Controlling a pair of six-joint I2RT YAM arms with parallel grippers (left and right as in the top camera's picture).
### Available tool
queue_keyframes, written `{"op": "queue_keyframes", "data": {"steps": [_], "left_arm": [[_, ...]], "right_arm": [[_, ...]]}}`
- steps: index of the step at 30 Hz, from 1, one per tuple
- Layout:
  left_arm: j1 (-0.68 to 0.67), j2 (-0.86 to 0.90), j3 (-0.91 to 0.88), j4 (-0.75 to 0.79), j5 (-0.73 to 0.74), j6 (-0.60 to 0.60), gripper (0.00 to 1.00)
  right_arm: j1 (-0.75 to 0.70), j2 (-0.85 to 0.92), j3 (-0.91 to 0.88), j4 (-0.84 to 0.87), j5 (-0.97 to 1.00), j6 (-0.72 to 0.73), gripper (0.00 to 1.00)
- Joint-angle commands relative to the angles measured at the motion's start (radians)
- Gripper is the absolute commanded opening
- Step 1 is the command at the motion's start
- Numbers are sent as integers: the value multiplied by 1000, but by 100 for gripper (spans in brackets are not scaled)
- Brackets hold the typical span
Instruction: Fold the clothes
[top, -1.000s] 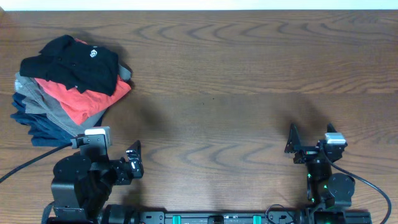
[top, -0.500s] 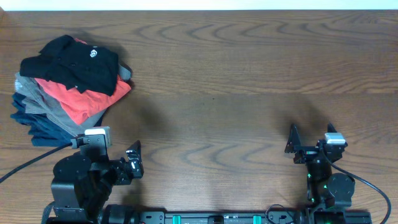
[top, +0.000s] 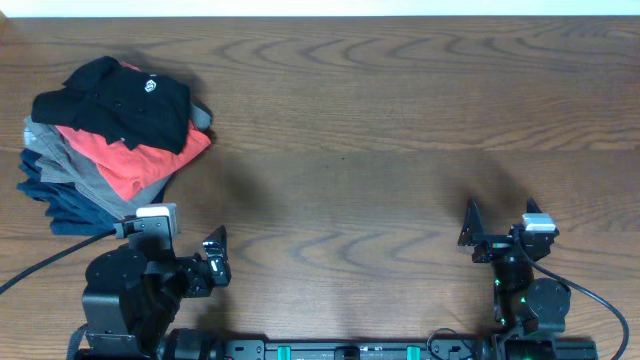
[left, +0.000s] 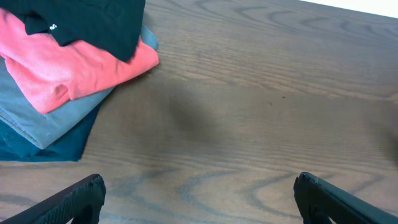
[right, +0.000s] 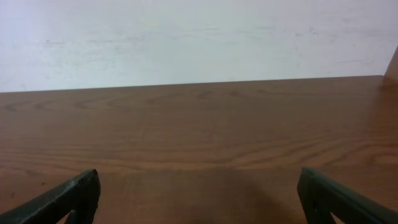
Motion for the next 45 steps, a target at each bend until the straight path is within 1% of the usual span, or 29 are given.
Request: {"op": "queue_keyframes", "data": {"steps": [1,7,10,12,17,23,30,35,40,42,45], "left_arm": [[-4,-5,-3,0,-11,6,98],[-4,-13,-3,0,-14,6,98],[-4,-33,-4,-39,-89,6,98],[-3,-59,-13,-56,-103,6,98],[19,-167,-118,-27,-127,6,98],[40,-334,-360,140,-138,6,98],[40,-470,-604,400,-138,6,98],[40,-473,-723,612,-139,6,98],[40,-473,-855,859,-138,6,98],[40,-473,-898,927,-138,6,98],[40,-473,-900,918,-139,6,98]], "right_arm": [[9,-6,-2,-4,10,-15,99],[9,-6,-2,-4,10,-15,99],[9,-6,-2,-4,10,-15,99],[9,-6,-2,-4,10,-15,99],[9,-6,-2,-4,10,-15,99],[9,-6,-2,-4,10,-15,99],[9,-6,-2,-4,10,-15,99],[9,-6,-2,-4,10,-15,99],[9,-6,-2,-4,10,-15,99],[9,-6,-2,-4,9,-15,99],[9,-6,-2,-4,10,-15,99]]}}
